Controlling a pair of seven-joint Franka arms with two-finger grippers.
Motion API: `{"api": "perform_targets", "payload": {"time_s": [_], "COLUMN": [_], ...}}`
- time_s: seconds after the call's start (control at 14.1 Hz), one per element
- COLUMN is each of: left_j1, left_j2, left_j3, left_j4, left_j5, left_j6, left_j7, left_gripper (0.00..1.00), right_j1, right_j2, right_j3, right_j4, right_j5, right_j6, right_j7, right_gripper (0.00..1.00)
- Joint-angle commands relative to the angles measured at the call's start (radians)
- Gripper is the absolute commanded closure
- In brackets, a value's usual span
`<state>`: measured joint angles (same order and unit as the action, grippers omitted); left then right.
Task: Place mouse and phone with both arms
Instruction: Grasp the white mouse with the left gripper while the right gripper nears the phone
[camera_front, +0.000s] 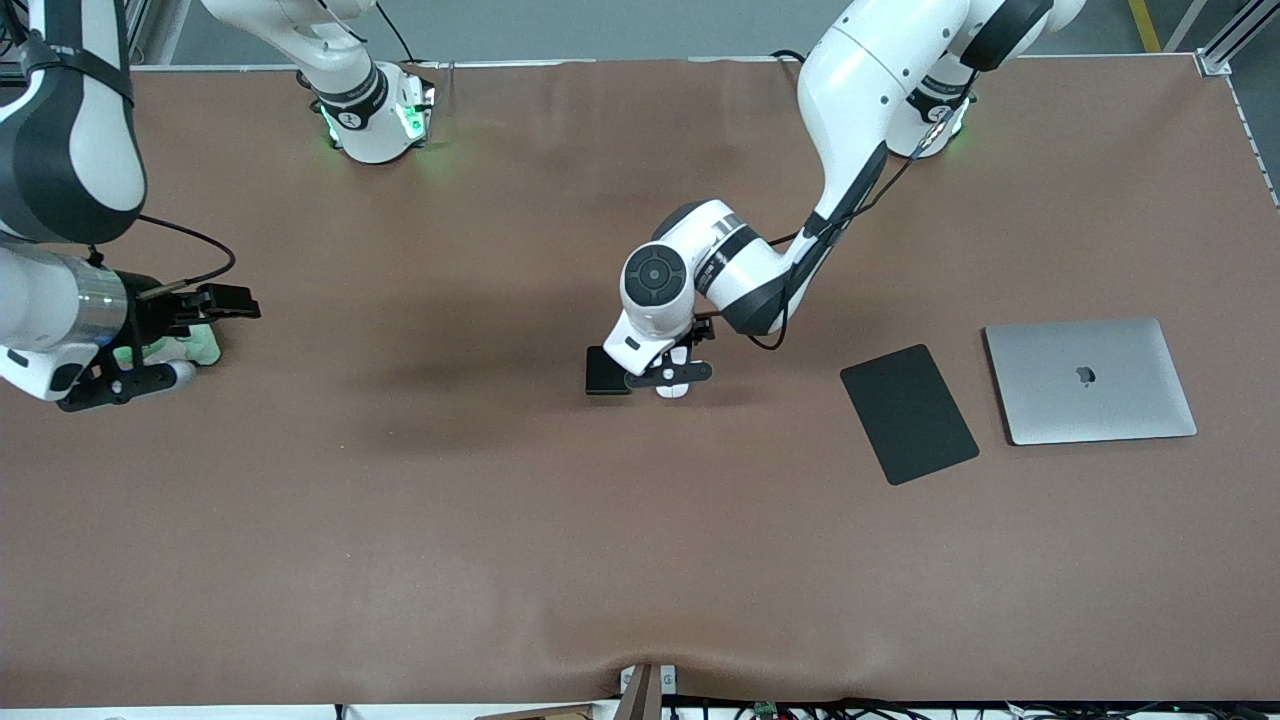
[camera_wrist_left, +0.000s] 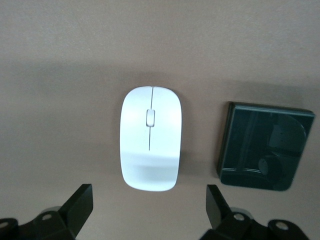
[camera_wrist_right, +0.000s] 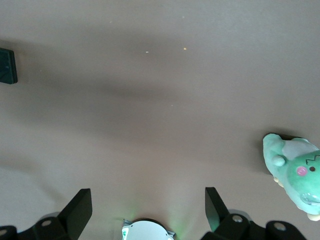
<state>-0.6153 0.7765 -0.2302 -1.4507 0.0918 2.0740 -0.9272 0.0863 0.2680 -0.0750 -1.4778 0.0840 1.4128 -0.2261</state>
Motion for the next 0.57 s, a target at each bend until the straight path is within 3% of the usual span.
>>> {"api": "perform_targets", "payload": {"time_s": [0.0,0.5], "left_j1": [-0.009,-0.007], "left_j2": [0.02,0.075], "left_j3": [0.011,0.011], "left_j4": [0.0,0.0], "left_j5": [0.019,0.091], "left_j6": [0.04,0.115], "left_j7": [-0.024,-0.021], "left_gripper": [0.0,0.04], "right_j1": [0.029,0.118], "right_j2": [-0.003,-0.001], "right_j3": [-0.003,-0.003], "right_j4": [0.005,-0.071], "right_j5": [0.025,0.057], "right_j6": [-0.014,0.066], "right_j7": [0.014,0.283], "right_gripper": [0.0,0.0]}}
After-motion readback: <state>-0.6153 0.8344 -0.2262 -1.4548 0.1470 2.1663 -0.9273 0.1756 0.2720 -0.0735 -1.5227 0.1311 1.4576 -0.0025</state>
